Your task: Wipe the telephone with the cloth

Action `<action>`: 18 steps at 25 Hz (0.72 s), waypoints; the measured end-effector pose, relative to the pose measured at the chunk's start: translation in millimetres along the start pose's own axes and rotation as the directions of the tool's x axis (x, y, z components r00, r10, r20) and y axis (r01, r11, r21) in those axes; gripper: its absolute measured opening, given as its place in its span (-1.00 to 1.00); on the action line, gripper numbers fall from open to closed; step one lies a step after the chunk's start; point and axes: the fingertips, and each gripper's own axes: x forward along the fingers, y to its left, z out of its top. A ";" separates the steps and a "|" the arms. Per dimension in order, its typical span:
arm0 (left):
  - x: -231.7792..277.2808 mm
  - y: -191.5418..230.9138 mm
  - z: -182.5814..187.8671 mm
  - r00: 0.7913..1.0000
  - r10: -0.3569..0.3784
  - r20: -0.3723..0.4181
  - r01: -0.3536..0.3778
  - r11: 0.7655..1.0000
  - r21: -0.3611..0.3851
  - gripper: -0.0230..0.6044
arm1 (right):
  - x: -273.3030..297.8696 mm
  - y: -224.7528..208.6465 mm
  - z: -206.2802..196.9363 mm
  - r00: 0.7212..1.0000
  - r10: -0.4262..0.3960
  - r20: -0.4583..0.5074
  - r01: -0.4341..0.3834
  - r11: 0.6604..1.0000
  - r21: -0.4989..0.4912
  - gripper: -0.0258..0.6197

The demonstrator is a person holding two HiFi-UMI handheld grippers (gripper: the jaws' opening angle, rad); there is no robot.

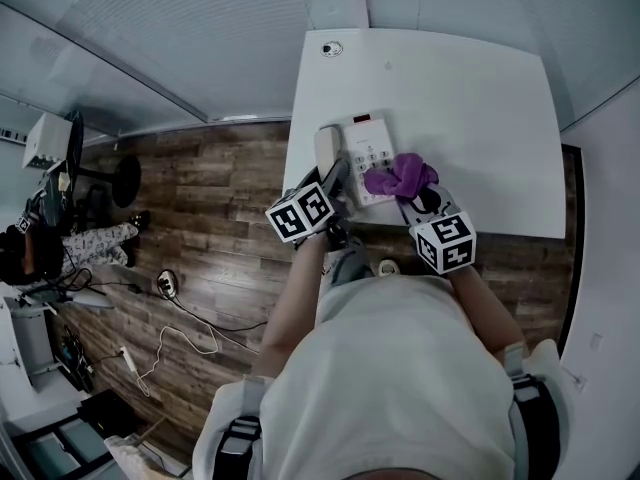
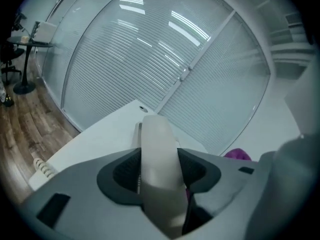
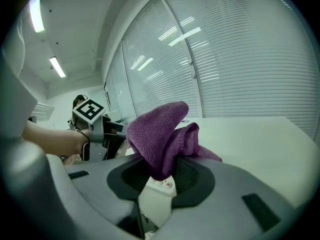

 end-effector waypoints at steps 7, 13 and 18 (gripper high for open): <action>-34.7 -25.7 11.2 0.973 -0.217 0.078 0.225 0.968 -0.107 -0.20 | -6.3 5.0 13.2 1.000 0.014 0.029 -0.013 1.000 -0.023 -0.56; -69.5 -49.0 18.1 0.917 -0.358 0.174 0.386 0.907 -0.168 -0.21 | -7.8 10.1 38.1 0.996 0.038 0.082 -0.033 0.998 -0.055 -0.56; -91.4 -56.4 11.2 0.890 -0.403 0.215 0.450 0.851 -0.270 -0.21 | -6.7 18.7 62.9 0.989 0.068 0.130 -0.060 0.996 -0.066 -0.56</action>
